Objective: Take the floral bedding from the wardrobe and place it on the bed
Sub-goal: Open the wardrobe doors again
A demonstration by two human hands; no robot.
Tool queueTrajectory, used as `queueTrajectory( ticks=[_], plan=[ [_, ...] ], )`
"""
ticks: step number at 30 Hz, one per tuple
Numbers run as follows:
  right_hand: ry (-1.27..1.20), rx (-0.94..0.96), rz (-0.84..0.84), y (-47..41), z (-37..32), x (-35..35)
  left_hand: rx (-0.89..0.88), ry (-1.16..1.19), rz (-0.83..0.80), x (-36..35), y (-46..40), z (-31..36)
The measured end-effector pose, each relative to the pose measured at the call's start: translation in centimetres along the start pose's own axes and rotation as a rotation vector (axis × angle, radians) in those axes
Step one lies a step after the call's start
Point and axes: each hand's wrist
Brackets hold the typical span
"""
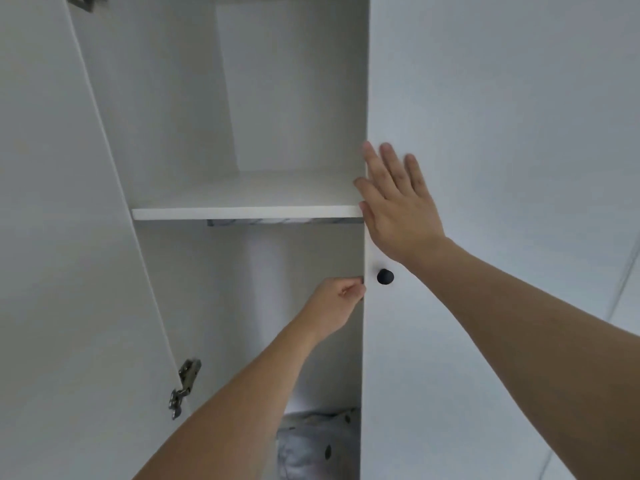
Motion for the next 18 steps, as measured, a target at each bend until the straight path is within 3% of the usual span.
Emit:
queueTrajectory(
  ticks=[3,18],
  plan=[
    [0.011,-0.047,-0.005,0.6,-0.4,0.2,0.013,0.141,-0.077,0.0,-0.6,-0.4],
    [0.063,-0.131,-0.049,5.3,-2.7,5.8,-0.041,0.19,-0.069,-1.7,4.6,2.0]
  ],
)
Point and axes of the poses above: each hand's wrist, its own y-axis away from the middle knuckle, its own x-axis out of the back of the hand, z = x × y, and after that the axes turned 12 degrees about -z, right-handed
